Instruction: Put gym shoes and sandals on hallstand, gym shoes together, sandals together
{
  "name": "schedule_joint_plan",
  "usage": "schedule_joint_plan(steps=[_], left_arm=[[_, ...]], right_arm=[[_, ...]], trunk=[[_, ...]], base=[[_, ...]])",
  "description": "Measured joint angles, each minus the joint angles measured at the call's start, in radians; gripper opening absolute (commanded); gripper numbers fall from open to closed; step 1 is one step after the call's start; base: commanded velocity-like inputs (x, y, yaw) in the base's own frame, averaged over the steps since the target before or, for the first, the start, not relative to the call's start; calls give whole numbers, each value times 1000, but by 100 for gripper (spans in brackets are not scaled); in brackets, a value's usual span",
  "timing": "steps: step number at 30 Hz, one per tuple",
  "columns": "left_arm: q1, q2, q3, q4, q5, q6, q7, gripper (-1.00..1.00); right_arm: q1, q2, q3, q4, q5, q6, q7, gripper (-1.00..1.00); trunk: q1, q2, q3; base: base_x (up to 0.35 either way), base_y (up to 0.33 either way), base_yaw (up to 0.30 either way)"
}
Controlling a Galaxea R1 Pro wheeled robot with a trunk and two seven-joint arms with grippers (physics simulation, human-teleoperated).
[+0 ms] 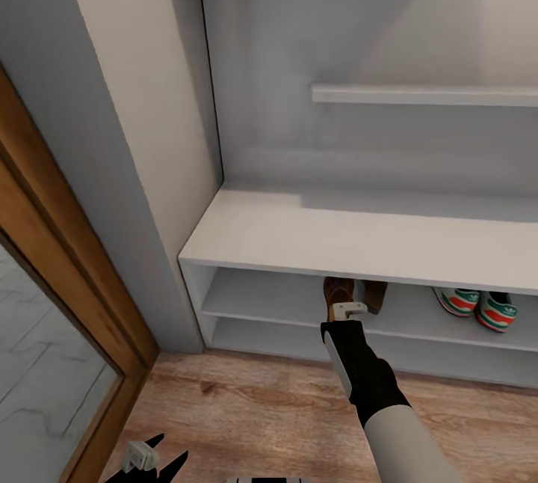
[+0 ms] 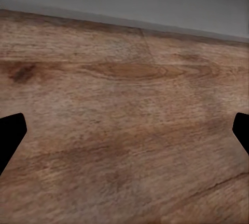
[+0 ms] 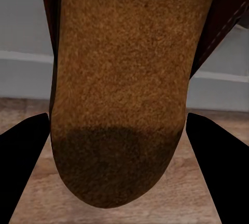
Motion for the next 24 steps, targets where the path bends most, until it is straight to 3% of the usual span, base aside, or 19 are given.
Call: schedule_joint_plan(steps=[24], left_arm=[[0, 0, 0, 0, 0, 0, 0, 100]], right_arm=[[0, 0, 0, 2, -1, 0, 0, -100]], trunk=[[0, 0, 0]], base=[[85, -4, -42]])
